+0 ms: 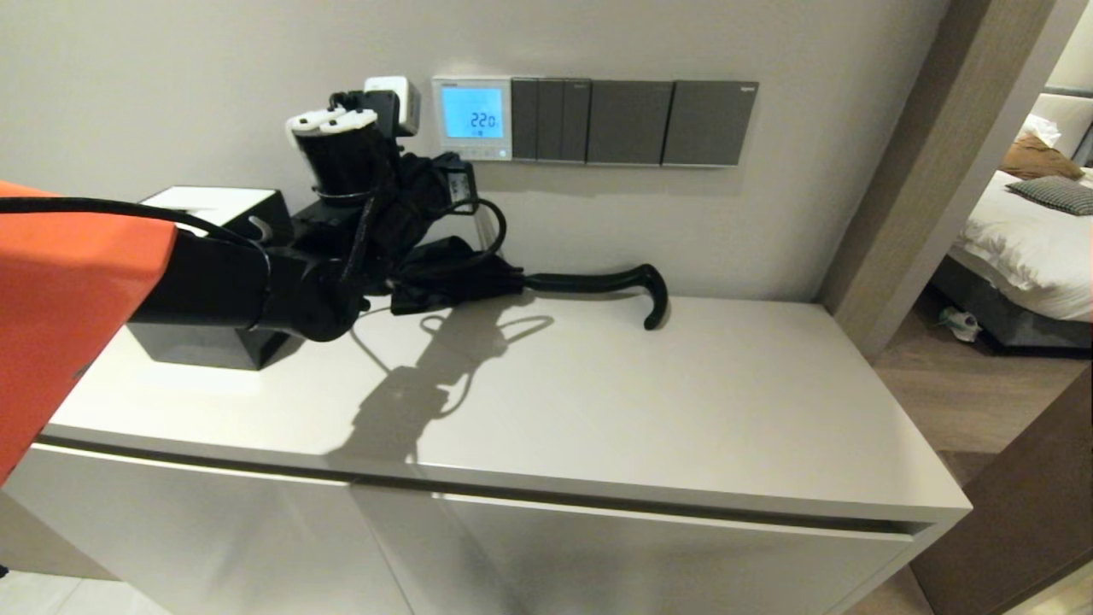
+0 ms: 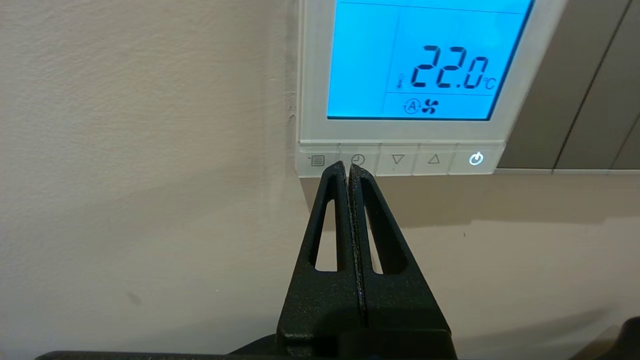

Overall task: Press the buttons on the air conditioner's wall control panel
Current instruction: Press the temperature increase button

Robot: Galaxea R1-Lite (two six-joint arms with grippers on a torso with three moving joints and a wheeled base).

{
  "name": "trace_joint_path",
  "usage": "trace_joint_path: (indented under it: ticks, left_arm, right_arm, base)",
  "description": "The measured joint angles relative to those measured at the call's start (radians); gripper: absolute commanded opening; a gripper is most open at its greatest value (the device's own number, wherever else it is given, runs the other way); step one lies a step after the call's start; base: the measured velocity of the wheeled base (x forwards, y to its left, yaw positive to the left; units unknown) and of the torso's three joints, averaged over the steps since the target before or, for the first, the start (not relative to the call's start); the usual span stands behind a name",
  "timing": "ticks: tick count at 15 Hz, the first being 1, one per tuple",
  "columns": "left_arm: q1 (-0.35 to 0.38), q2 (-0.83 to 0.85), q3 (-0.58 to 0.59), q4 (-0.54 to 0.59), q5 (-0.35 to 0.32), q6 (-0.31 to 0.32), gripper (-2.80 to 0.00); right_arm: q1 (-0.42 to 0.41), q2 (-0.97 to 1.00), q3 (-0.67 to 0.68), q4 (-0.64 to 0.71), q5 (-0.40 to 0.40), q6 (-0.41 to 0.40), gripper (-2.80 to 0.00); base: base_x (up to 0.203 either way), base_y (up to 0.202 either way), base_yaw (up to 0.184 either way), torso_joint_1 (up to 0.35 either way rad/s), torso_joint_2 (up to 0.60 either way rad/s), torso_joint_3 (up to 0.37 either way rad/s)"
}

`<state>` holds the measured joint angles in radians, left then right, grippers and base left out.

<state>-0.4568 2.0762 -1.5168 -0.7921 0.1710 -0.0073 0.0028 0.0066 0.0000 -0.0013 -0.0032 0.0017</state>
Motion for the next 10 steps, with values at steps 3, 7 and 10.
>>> trace_joint_path:
  ticks: [3,7,10]
  left_arm:
    - [0.0,0.002,-0.007,0.002,-0.001,0.0,-2.8]
    - [-0.001,0.02,-0.032,0.005,0.0,0.002,-2.8]
    - [-0.001,0.031,-0.04,0.008,0.0,0.002,-2.8]
  right_arm:
    - [0.0,0.0,0.0,0.0,0.0,0.0,-2.8]
    - [0.0,0.0,0.0,0.0,0.0,0.0,-2.8]
    - [0.0,0.0,0.0,0.0,0.0,0.0,-2.8]
  base:
    - [0.0,0.0,0.0,0.0,0.0,0.0]
    - [0.0,0.0,0.0,0.0,0.0,0.0]
    - [0.0,0.0,0.0,0.0,0.0,0.0]
